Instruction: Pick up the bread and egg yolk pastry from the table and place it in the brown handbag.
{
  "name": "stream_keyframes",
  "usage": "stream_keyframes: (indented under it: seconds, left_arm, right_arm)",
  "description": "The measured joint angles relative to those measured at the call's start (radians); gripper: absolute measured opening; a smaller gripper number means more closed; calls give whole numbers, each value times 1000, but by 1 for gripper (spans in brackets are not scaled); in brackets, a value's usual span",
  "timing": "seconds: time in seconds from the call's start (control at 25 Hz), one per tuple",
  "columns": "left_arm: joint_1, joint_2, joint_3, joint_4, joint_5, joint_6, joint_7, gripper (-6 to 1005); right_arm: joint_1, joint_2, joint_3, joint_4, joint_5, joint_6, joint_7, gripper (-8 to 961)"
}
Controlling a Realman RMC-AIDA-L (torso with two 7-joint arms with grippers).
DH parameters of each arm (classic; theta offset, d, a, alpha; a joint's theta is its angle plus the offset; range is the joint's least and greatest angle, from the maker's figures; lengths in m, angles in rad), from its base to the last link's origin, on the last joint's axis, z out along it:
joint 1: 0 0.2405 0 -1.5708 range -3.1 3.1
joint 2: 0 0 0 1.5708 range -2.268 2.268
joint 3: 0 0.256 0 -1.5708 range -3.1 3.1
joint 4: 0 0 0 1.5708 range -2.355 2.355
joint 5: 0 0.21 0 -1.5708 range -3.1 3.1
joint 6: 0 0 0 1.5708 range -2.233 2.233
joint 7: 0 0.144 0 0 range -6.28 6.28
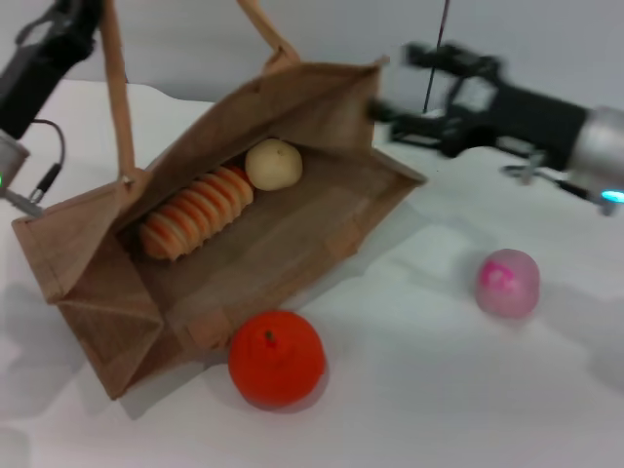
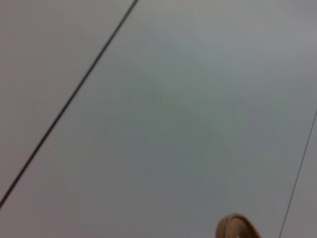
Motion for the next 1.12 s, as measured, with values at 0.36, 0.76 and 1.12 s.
stream_keyframes:
  seconds: [0.36,0.76,1.12]
  left_arm:
    - [-77,-3,0,-133,85,232,334,191]
    - [-80,-13,-14,-305,-22,259,759,543]
    - [-39,-14,-14,-313,-96,241,783,746]
  right_arm:
    - [-59,10,401,179,1,-214,-193,882]
    - [-84,17,672,358,3,-279,-468,882]
    - [-101,18,849,509,4,-277,-771,882]
